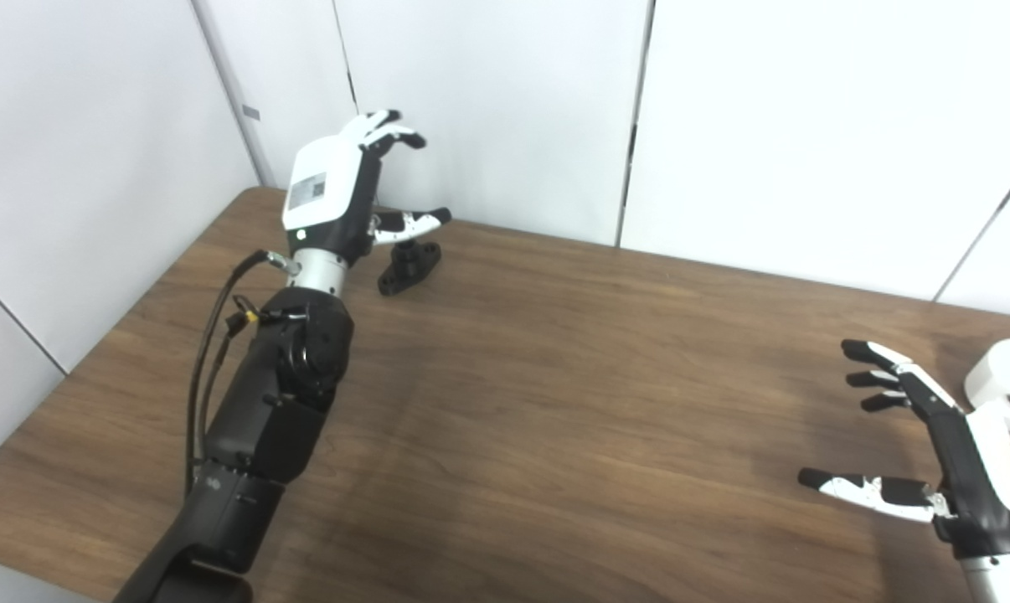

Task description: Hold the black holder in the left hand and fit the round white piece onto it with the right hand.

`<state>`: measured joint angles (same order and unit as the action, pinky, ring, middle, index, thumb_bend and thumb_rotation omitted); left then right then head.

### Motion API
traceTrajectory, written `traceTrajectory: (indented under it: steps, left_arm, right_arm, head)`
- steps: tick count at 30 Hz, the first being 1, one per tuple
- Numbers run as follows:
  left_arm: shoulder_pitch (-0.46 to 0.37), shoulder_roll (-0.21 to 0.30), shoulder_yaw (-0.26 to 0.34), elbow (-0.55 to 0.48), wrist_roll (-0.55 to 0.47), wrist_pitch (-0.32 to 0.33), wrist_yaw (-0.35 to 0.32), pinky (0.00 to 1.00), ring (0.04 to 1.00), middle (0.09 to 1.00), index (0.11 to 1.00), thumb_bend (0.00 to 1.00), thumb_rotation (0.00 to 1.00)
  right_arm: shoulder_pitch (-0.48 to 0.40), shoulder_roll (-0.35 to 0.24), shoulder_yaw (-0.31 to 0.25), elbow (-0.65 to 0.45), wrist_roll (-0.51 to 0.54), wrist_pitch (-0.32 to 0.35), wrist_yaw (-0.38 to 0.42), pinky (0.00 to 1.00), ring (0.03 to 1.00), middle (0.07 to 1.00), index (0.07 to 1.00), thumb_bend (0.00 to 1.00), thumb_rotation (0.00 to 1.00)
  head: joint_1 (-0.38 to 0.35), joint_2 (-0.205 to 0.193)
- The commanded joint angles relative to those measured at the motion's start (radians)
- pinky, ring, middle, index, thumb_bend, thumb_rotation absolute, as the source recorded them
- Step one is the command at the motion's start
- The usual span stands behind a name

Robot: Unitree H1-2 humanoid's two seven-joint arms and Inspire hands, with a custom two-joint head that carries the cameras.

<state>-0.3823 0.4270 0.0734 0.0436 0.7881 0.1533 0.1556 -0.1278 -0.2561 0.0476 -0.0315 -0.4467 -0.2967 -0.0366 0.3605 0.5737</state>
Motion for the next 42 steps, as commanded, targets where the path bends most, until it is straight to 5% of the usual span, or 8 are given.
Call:
traceTrajectory:
  steps: [1, 13, 20, 42]
  left_arm:
    - [-0.059, 0.046, 0.005, -0.003, 0.026, 0.024, 0.018, 0.76, 0.954, 0.913, 0.736, 0.86, 0.29]
    - [-0.075, 0.092, -0.036, 0.089, 0.054, 0.151, -0.007, 0.98, 1.000, 1.000, 0.783, 1.00, 0.50]
    - [-0.089, 0.120, -0.082, 0.132, 0.065, 0.212, -0.046, 1.00, 1.000, 1.000, 0.800, 1.00, 0.62]
    - [-0.111, 0.120, -0.157, 0.304, 0.012, 0.197, -0.029, 1.00, 1.000, 1.000, 0.737, 1.00, 0.52]
  right_arm:
    - [-0.028, -0.015, -0.010, -0.033, 0.014, -0.013, -0.004, 0.58, 0.708, 0.799, 0.800, 0.81, 0.00]
    - [-0.028, -0.014, -0.015, -0.041, 0.017, -0.006, -0.002, 0.58, 0.701, 0.798, 0.795, 0.81, 0.00]
    - [-0.027, -0.015, -0.017, -0.044, 0.025, -0.003, 0.005, 0.58, 0.701, 0.800, 0.794, 0.80, 0.00]
    - [-0.023, -0.020, -0.022, -0.074, 0.031, 0.024, 0.028, 0.58, 0.700, 0.795, 0.788, 0.80, 0.00]
  head:
    - [0.001, 0.002]
    - [0.000, 0.008]
    - [-0.002, 0.011]
    - [-0.011, 0.020]
